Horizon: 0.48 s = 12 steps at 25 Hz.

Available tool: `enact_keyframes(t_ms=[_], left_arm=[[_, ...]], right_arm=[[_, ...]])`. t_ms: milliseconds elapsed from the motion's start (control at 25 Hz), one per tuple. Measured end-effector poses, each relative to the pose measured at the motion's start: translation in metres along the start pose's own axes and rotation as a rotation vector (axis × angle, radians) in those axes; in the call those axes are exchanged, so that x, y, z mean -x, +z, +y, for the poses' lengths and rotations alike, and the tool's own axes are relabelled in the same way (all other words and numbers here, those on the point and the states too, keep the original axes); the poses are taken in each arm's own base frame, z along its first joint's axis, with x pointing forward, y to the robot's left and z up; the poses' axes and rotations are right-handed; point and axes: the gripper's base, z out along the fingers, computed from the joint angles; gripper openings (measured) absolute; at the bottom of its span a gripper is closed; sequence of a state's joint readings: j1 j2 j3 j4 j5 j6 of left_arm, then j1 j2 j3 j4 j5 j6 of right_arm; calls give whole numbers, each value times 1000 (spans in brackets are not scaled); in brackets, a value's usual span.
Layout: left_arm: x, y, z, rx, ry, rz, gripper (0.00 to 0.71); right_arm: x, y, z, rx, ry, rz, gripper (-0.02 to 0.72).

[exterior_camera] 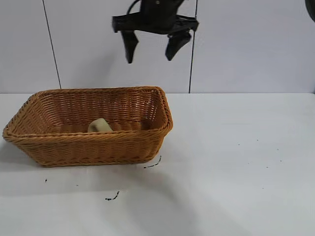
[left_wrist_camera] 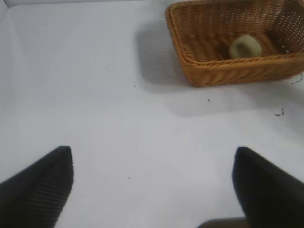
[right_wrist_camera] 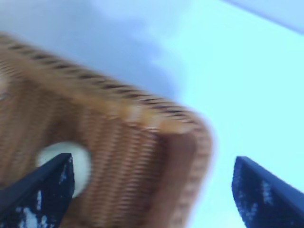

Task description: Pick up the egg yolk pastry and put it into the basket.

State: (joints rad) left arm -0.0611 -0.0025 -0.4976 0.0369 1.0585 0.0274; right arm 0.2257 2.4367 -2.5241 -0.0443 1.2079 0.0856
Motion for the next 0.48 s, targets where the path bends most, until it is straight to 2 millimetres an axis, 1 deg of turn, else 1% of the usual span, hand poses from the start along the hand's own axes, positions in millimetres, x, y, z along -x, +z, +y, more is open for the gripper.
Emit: enact_keyframes(t_ms=[40,200,320,480], left_arm=[[0,0,0,0,0,0,693],[0,0,0,0,0,0,693],[0,0,0,0,0,0,693],[0,0,0,0,0,0,693]], right_arm=[[1,0,-15,-14,16,0,647],[1,1,-61,-59,77,1,647],[-1,0,-86,-83,118,1,647],[-2,-2,-106,-103,149,2,647]])
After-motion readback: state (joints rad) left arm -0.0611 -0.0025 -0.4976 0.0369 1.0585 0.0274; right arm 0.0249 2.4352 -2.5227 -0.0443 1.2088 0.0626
